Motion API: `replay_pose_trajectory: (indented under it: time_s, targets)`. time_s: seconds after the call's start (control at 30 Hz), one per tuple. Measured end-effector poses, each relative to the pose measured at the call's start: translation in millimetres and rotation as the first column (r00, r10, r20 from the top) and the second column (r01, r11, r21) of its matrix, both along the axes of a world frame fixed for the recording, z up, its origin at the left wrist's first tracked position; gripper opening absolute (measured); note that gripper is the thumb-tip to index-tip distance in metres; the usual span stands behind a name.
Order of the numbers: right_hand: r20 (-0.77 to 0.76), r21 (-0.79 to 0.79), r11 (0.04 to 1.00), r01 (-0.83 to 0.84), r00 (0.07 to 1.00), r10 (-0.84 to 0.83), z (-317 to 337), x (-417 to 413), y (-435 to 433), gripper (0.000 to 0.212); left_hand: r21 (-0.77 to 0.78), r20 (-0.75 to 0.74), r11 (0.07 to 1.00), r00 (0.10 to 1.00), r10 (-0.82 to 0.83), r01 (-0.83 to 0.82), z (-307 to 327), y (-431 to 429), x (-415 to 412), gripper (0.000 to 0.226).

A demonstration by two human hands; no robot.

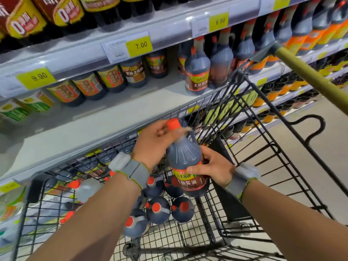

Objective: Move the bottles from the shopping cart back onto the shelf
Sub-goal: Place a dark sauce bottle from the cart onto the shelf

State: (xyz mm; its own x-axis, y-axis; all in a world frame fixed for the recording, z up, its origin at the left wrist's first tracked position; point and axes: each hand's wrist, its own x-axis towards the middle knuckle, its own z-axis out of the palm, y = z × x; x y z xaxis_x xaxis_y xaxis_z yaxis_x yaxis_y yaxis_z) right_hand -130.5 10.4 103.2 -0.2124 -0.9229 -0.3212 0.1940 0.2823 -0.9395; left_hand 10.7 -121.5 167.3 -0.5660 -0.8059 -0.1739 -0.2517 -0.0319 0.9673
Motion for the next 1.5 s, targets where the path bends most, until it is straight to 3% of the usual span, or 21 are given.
replay_pose_trajectory:
  time_s: [0.13, 0.2, 0.37, 0.5, 0.6, 0.7, 0.8, 0.93, 1.03, 1.13, 1.3, 1.4, 1.5]
  targets:
    - [0.048, -0.081, 0.997, 0.018, 0.999, -0.014, 15.5, 1.6, -17.5, 0.067, 0.002, 0.029, 0.99, 0.989, -0.143, 0.143, 1.6, -5.0, 11.6, 0.068]
    - [0.039, -0.116, 0.993, 0.035, 0.999, -0.031, 28.0, 1.1, -28.1, 0.062, 0.009, 0.028, 0.987, 0.987, -0.161, 0.161, 1.7, -8.5, 19.2, 0.08]
    - [-0.017, -0.205, 0.978, 0.048, 0.998, -0.053, 52.9, -0.5, -52.9, 0.073, -0.046, 0.058, 0.974, 0.974, -0.22, 0.223, 10.1, -21.4, 25.0, 0.103]
    - [-0.028, -0.29, 0.957, -0.01, 1.0, 0.002, 68.5, -4.5, -71.0, 0.069, -0.212, 0.115, 0.956, 0.977, -0.18, 0.201, 26.2, -28.7, 21.2, 0.098]
    - [-0.201, -0.346, 0.927, -0.143, 0.977, 0.076, 83.9, -16.3, -85.0, 0.082, -0.385, 0.049, 0.917, 0.994, -0.093, 0.105, 30.7, -34.3, 16.3, 0.088]
    - [-0.556, -0.354, 0.879, -0.318, 0.828, 0.076, 92.3, -32.4, -100.8, 0.089, -0.53, -0.012, 0.847, 0.998, -0.055, 0.041, 29.2, -42.8, 14.9, 0.084]
    - [-0.846, -0.231, 0.923, -0.309, 0.531, -0.034, 82.1, -56.9, -114.9, 0.1, -0.644, 0.015, 0.763, 0.999, -0.044, 0.043, 28.1, -53.0, 10.5, 0.083]
    - [-0.978, -0.076, 0.963, -0.259, 0.207, -0.022, 50.2, -68.1, -120.3, 0.097, -0.723, 0.069, 0.685, 0.995, -0.066, 0.095, 20.0, -71.3, 2.2, 0.083]
    - [-0.996, 0.047, 0.971, -0.234, 0.059, 0.062, 30.3, -67.9, -123.3, 0.092, -0.715, 0.097, 0.691, 0.994, -0.056, 0.109, 9.2, -84.2, -9.4, 0.084]
    - [-0.999, 0.04, 0.976, -0.215, -0.018, 0.037, 18.7, -68.5, -126.1, 0.092, -0.696, 0.067, 0.715, 0.997, -0.028, 0.067, -1.3, -93.5, -24.3, 0.087]
    - [-0.998, -0.03, 0.984, -0.174, -0.044, -0.038, 9.2, -64.3, -124.7, 0.085, -0.625, -0.015, 0.78, 0.999, 0.034, -0.036, -10.7, -111.6, -47.7, 0.097]
    - [-0.991, -0.068, 0.985, -0.161, -0.107, -0.086, -0.5, -61.4, -127.7, 0.073, -0.54, -0.073, 0.834, 0.994, 0.084, -0.111, -15.0, -117.8, -63.1, 0.089]
    - [-0.987, -0.111, 0.984, -0.138, -0.098, -0.125, -5.1, -58.0, -130.6, 0.07, -0.469, -0.099, 0.87, 0.988, 0.116, -0.149, -22.9, -127.2, -73.5, 0.083]
